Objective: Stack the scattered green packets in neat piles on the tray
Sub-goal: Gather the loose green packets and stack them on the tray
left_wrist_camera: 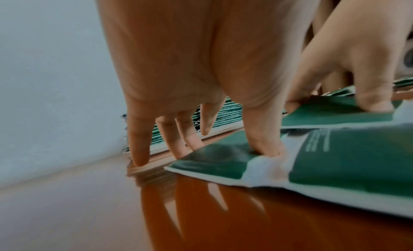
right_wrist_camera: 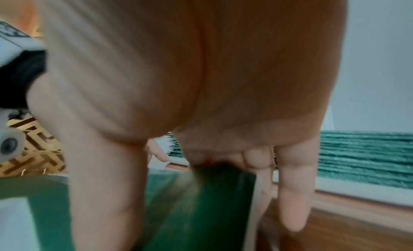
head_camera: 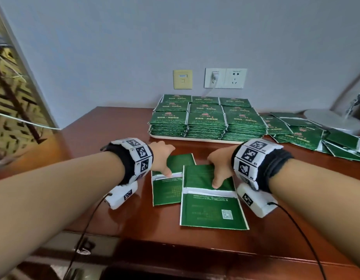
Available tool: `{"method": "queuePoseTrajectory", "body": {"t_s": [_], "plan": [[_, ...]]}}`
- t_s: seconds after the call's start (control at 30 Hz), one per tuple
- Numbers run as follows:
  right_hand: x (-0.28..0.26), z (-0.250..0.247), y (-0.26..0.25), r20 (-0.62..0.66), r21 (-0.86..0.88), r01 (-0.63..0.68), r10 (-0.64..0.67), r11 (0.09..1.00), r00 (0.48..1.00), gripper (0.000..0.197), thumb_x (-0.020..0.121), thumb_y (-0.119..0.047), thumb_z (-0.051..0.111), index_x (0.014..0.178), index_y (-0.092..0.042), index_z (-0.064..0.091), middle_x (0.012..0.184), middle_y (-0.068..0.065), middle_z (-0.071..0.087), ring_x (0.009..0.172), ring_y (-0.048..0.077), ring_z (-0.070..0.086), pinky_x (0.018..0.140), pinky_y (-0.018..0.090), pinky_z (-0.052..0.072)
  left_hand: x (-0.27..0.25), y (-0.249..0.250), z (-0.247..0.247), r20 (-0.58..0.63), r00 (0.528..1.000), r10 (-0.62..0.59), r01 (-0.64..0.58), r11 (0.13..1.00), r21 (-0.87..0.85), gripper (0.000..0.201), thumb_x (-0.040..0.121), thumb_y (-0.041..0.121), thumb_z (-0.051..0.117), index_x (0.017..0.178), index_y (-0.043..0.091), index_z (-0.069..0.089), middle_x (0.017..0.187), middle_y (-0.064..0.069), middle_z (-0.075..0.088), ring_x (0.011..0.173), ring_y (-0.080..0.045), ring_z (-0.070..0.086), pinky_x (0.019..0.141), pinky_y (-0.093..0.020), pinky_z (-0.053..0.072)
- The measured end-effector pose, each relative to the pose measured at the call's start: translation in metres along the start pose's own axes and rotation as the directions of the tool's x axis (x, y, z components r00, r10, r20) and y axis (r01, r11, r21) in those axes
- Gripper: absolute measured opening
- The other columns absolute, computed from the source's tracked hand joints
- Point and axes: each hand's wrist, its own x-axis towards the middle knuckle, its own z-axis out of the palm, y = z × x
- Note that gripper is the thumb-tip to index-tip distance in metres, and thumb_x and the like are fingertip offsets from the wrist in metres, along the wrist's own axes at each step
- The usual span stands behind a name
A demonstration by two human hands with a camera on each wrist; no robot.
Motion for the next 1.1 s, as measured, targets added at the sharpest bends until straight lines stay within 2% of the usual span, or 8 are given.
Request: {"method": "queuePoseTrajectory", "body": {"t_s": [0.1,0.23,0.3,0.47,0.53,0.63,0.83,1.1], "plan": [[-0.003,0.000,0.002,-0.044,0.045,-0.008,0.010,0.999,0.999,0.058,0.078,-0.040,0.073,0.122,-0.005,0.058,0.115,0.006,0.064,0.101,0.023,0.062,0.088,0.034,0.051,0.004,-0.004,-0.005,0.062,0.997,-0.041,0.045,0.997,-0.064,0.091,0.075,0.041,0.078,0.145,0.008,0.030,0.142,-0.010,0.045,0.122,-0.024,0.049,0.102,-0.033,0.042],[-0.002,-0.009,0.024,-0.245,0.144,-0.094,0.128,0.985,0.961,0.023,0.072,-0.025,0.072,0.090,-0.013,0.067,0.077,0.001,0.060,0.064,0.017,0.053,0.057,0.024,0.046,0.003,-0.010,-0.015,0.009,0.997,-0.076,0.076,0.996,-0.043,0.095,0.077,0.037,0.078,0.149,0.006,0.025,0.149,-0.008,0.037,0.132,-0.023,0.041,0.106,-0.027,0.034],[-0.006,-0.012,0.031,-0.320,0.210,-0.135,0.198,0.968,0.926,0.011,0.072,-0.018,0.065,0.081,-0.012,0.062,0.073,0.004,0.057,0.061,0.018,0.048,0.053,0.024,0.043,0.002,-0.012,-0.019,-0.078,0.994,-0.071,0.069,0.997,-0.023,0.077,0.077,0.031,0.078,0.141,0.008,0.041,0.132,-0.008,0.053,0.116,-0.022,0.053,0.094,-0.027,0.042],[-0.016,-0.006,0.032,-0.238,0.182,-0.086,0.129,0.980,0.963,0.040,0.078,-0.028,0.071,0.113,-0.011,0.061,0.098,0.000,0.064,0.079,0.018,0.056,0.066,0.030,0.049,-0.001,-0.018,-0.023,-0.243,0.970,-0.013,0.031,0.997,0.072,0.034,0.077,0.029,0.074,0.102,0.015,0.055,0.097,0.002,0.059,0.089,-0.020,0.057,0.076,-0.033,0.051],[-0.021,-0.002,0.029,-0.072,0.169,-0.082,0.095,0.982,0.993,0.066,0.075,-0.052,0.072,0.123,-0.011,0.051,0.116,0.003,0.058,0.096,0.020,0.056,0.077,0.031,0.047,-0.006,-0.015,-0.021,-0.212,0.977,0.038,-0.018,0.995,0.096,0.036,0.077,0.039,0.074,0.090,0.019,0.047,0.090,0.005,0.052,0.083,-0.018,0.052,0.068,-0.029,0.044],[-0.014,0.004,0.029,-0.103,0.154,-0.140,0.157,0.978,0.982,0.090,0.066,-0.071,0.066,0.131,-0.016,0.039,0.128,0.008,0.044,0.112,0.024,0.049,0.091,0.035,0.045,-0.014,-0.007,-0.015,-0.076,0.992,0.104,-0.100,0.994,0.054,0.050,0.069,0.059,0.073,0.078,0.022,0.040,0.092,0.004,0.053,0.078,-0.015,0.049,0.065,-0.031,0.039],[0.002,0.004,0.014,-0.157,0.052,-0.128,0.134,0.990,0.979,0.101,0.061,-0.072,0.069,0.136,-0.011,0.038,0.122,0.007,0.052,0.108,0.023,0.053,0.090,0.037,0.048,-0.022,0.005,-0.015,0.196,0.978,0.066,-0.072,0.997,0.023,0.079,0.065,0.066,0.073,0.121,0.027,0.035,0.116,0.005,0.046,0.096,-0.014,0.054,0.084,-0.035,0.049],[0.010,-0.004,0.008,-0.045,0.048,-0.132,0.134,0.990,0.990,0.087,0.069,-0.061,0.072,0.128,-0.001,0.049,0.121,0.009,0.061,0.107,0.027,0.060,0.073,0.031,0.042,-0.012,0.000,0.003,0.149,0.989,-0.016,-0.001,0.994,0.110,0.102,0.059,0.064,0.077,0.138,0.025,0.026,0.122,0.000,0.040,0.113,-0.019,0.040,0.096,-0.039,0.043]]}}
